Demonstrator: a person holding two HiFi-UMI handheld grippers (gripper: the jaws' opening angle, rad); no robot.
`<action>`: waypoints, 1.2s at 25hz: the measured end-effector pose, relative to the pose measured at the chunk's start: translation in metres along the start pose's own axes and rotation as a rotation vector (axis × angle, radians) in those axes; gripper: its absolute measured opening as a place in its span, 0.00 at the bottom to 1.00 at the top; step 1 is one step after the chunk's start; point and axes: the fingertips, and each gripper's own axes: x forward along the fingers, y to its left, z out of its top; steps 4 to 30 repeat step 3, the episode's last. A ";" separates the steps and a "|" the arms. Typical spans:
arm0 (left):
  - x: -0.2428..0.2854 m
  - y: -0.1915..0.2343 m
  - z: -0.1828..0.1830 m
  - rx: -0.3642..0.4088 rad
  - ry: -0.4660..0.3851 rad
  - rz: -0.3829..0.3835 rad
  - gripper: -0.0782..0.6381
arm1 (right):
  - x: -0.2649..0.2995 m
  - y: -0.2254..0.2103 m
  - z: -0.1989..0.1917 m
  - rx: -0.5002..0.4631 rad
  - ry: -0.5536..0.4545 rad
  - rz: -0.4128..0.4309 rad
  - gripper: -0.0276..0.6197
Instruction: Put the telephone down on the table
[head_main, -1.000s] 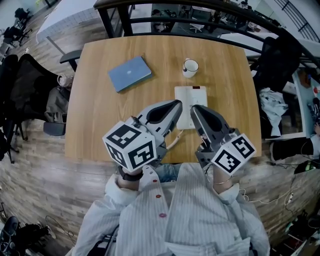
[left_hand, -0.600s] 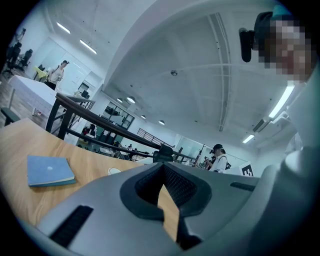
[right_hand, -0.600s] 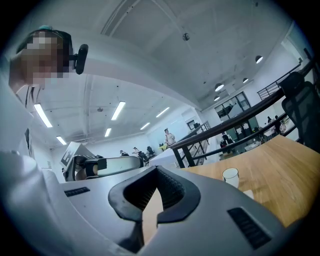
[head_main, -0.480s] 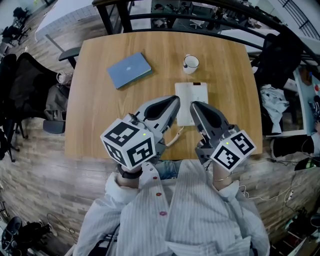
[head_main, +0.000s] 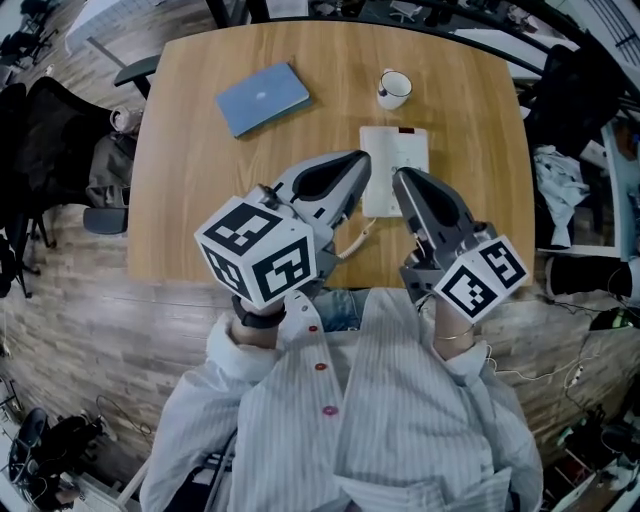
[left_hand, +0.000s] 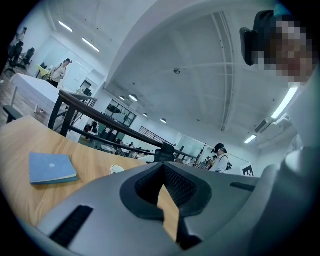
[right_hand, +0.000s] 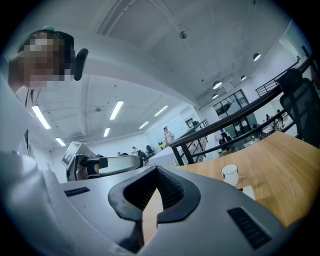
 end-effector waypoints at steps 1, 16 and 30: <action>0.002 -0.001 0.001 0.006 0.004 -0.009 0.12 | 0.000 0.000 0.000 -0.002 -0.001 -0.001 0.10; 0.004 -0.002 0.002 0.021 0.014 -0.030 0.12 | -0.001 -0.001 -0.002 -0.006 -0.001 -0.004 0.09; 0.004 -0.002 0.002 0.021 0.014 -0.030 0.12 | -0.001 -0.001 -0.002 -0.006 -0.001 -0.004 0.09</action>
